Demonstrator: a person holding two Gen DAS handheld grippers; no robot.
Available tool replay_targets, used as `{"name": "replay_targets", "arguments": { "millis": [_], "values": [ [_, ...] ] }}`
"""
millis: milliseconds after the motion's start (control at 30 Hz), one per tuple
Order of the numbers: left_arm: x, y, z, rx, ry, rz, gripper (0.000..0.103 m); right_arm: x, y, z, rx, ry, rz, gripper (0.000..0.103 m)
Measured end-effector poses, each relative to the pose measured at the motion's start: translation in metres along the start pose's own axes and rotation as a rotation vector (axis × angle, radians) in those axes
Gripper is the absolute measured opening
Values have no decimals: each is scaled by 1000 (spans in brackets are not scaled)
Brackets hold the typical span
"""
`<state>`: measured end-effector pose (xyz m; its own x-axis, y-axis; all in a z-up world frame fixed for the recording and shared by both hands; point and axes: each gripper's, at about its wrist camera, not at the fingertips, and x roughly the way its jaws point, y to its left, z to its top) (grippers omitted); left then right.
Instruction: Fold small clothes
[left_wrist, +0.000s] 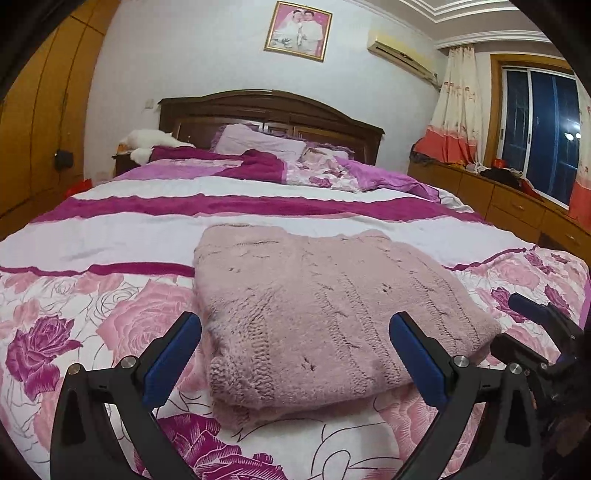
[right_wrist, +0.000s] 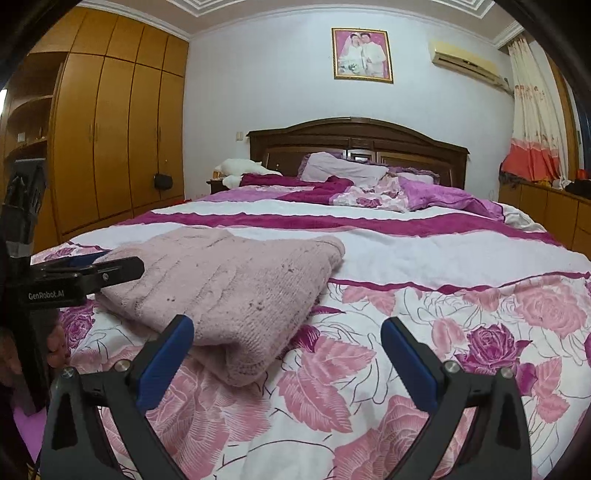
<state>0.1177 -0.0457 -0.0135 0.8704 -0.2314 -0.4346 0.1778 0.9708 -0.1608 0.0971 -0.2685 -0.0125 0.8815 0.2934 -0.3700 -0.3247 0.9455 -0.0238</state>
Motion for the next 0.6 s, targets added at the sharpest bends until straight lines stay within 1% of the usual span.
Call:
{"name": "replay_targets", "arguments": {
  "millis": [600],
  "values": [
    [1,-4,-2,20,15,3,84,4,-2,0,10,21,2,103]
  ]
}}
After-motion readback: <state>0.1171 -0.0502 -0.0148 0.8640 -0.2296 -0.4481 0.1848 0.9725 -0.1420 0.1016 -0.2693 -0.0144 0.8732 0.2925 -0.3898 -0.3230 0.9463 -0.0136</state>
